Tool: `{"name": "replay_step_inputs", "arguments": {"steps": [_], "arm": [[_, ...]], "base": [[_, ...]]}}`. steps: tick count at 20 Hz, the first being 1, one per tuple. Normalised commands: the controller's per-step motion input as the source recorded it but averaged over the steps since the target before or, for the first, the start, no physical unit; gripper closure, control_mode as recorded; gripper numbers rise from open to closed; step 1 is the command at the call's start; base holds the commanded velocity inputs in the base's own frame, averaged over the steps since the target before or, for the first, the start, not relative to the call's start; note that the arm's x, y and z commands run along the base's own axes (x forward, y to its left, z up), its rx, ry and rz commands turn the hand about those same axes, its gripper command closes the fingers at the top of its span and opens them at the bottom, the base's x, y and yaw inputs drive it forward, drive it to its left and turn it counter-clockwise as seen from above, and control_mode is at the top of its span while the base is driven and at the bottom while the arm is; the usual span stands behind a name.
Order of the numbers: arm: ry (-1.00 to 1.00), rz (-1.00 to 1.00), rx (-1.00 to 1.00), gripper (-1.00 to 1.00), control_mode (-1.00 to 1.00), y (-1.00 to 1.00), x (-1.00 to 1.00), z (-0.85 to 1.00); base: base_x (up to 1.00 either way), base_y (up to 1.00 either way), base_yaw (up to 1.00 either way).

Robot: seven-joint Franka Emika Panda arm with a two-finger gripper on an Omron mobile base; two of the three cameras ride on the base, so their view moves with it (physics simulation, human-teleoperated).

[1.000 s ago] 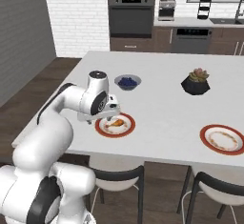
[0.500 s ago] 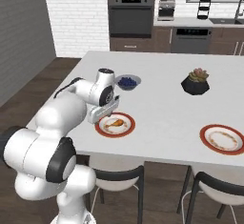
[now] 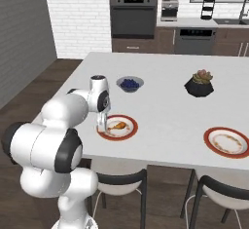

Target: Pick the chicken drumstick and corn from their plates and place them in the bowl. Then put the bowl in the fridge.

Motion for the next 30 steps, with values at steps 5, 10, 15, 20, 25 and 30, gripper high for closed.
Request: {"name": "replay_step_inputs", "arguments": {"steps": [5,10,15,20,25,30], "arm": [[0.0,0.5,0.02,-1.0,-1.0,-0.36,0.52,-0.07],[0.0,0.04,0.0,-1.0,-1.0,-0.13,0.53,0.0],[0.07,0.04,0.0,-1.0,-1.0,-0.08,0.44,-0.07],[0.07,0.04,0.0,-1.0,-1.0,-0.17,0.39,-0.2],[0.07,0.01,0.0,-1.0,-1.0,-0.08,0.38,-0.28],[0.02,0.03,0.0,-1.0,-1.0,-0.08,0.22,-0.37]], "base": [[0.0,0.0,0.0],[0.0,0.0,0.0],[0.0,0.0,0.0],[0.0,0.0,0.0],[0.0,0.0,0.0],[0.0,0.0,0.0]]}}
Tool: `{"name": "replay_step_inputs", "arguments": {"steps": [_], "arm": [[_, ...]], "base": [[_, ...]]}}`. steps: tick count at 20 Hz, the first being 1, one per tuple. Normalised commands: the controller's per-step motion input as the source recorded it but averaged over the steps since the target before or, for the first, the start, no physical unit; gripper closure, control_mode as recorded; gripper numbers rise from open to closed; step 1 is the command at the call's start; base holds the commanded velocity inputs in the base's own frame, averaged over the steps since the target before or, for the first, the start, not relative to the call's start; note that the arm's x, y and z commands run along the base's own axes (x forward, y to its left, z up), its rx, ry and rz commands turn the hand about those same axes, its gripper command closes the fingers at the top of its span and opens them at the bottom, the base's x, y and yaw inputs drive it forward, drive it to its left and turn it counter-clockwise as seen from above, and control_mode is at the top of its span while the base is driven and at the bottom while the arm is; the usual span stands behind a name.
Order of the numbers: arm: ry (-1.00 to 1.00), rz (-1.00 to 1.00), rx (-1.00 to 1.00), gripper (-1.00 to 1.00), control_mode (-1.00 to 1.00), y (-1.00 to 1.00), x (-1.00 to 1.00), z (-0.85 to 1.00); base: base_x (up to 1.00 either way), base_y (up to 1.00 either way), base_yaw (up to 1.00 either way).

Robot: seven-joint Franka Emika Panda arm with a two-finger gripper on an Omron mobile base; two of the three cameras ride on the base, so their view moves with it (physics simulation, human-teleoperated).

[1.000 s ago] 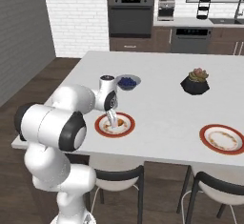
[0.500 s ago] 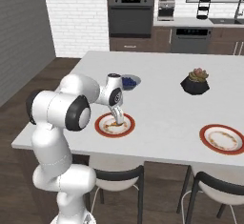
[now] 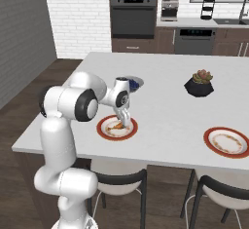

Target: Pick the chicken drumstick and corn from their plates and place them in the bowl. Then put the bowl in the fridge.

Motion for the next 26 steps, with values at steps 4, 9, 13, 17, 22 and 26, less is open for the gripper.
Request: {"name": "replay_step_inputs", "arguments": {"steps": [4,9,13,17,22,26], "arm": [[0.05,0.0,0.0,-1.0,-1.0,0.0,0.0,-0.4],[0.02,0.0,0.0,1.0,-1.0,0.15,0.0,-0.35],[0.0,0.0,0.0,1.0,-1.0,0.23,0.0,-0.31],[-0.02,0.0,0.0,1.0,-1.0,0.03,-0.07,-0.24],[-0.08,0.0,0.0,1.0,-1.0,0.0,-0.5,-0.01],[-0.05,0.0,0.0,1.0,-1.0,-0.04,-0.8,0.55]], "base": [[0.0,0.0,0.0],[0.0,0.0,0.0],[0.0,0.0,0.0],[0.0,0.0,0.0],[0.0,0.0,0.0],[0.0,0.0,0.0]]}}
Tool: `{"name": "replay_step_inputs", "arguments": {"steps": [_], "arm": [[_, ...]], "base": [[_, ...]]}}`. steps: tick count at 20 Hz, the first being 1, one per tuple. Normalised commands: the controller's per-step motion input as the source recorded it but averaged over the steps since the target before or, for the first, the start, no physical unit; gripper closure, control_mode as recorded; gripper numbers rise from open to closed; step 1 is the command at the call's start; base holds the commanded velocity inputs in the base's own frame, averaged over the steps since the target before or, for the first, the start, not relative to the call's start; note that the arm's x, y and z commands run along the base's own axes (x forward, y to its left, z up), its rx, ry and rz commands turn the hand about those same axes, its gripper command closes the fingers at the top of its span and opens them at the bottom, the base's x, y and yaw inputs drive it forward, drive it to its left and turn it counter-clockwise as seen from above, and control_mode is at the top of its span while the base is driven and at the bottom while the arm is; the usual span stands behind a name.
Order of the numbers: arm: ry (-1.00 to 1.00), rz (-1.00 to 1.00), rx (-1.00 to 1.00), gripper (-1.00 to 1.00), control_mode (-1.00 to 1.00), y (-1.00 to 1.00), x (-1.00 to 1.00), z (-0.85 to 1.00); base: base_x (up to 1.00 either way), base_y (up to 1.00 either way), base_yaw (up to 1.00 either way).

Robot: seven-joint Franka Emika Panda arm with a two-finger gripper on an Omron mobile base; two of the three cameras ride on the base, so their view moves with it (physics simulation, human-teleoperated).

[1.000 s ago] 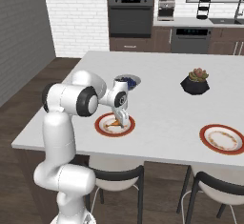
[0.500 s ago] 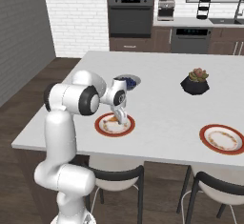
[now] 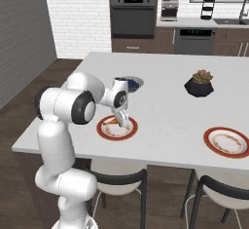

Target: Pick the chicken drumstick and corn from their plates and place them in the bowl. Then put the bowl in the fridge.

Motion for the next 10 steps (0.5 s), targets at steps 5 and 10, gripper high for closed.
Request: {"name": "replay_step_inputs", "arguments": {"steps": [5,10], "arm": [[-0.03,-0.01,0.0,1.0,-1.0,-0.02,-0.81,0.81],[-0.05,-0.02,0.0,1.0,-1.0,0.0,-0.98,0.79]], "base": [[0.0,0.0,0.0],[0.0,0.0,0.0]]}}
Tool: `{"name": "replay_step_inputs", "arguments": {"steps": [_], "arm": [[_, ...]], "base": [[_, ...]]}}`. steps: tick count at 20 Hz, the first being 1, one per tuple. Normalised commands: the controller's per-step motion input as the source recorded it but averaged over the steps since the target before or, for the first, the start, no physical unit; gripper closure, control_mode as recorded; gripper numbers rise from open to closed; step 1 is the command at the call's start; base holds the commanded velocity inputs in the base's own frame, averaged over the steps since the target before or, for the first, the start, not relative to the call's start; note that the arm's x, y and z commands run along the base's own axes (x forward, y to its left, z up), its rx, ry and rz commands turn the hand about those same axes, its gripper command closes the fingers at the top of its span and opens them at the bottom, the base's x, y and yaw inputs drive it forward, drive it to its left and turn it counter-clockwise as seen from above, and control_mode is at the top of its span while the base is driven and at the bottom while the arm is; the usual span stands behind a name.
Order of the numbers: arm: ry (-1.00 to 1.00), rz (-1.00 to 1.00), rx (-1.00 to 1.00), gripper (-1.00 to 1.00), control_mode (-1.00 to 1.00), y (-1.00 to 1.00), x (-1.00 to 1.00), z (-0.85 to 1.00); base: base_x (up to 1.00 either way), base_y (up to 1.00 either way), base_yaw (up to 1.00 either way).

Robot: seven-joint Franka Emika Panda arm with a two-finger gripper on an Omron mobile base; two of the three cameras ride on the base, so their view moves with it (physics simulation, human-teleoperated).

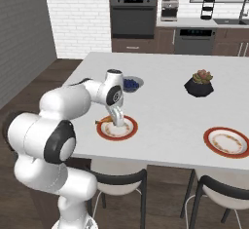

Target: Pick the chicken drumstick and corn from their plates and place them in the bowl. Then put the bowl in the fridge.

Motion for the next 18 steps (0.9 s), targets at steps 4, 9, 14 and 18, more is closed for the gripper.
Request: {"name": "replay_step_inputs", "arguments": {"steps": [4,9,14,18], "arm": [[-0.03,-0.06,0.0,1.0,-1.0,0.0,-0.95,0.68],[-0.01,-0.08,0.0,1.0,-1.0,0.11,-0.69,0.32],[0.0,-0.05,0.0,1.0,1.0,0.03,-0.35,0.14],[0.0,0.0,0.0,1.0,1.0,0.0,0.0,0.0]], "base": [[0.0,0.0,0.0],[0.0,0.0,0.0],[-0.04,-0.02,-0.02],[-0.38,-0.49,-0.08]]}}
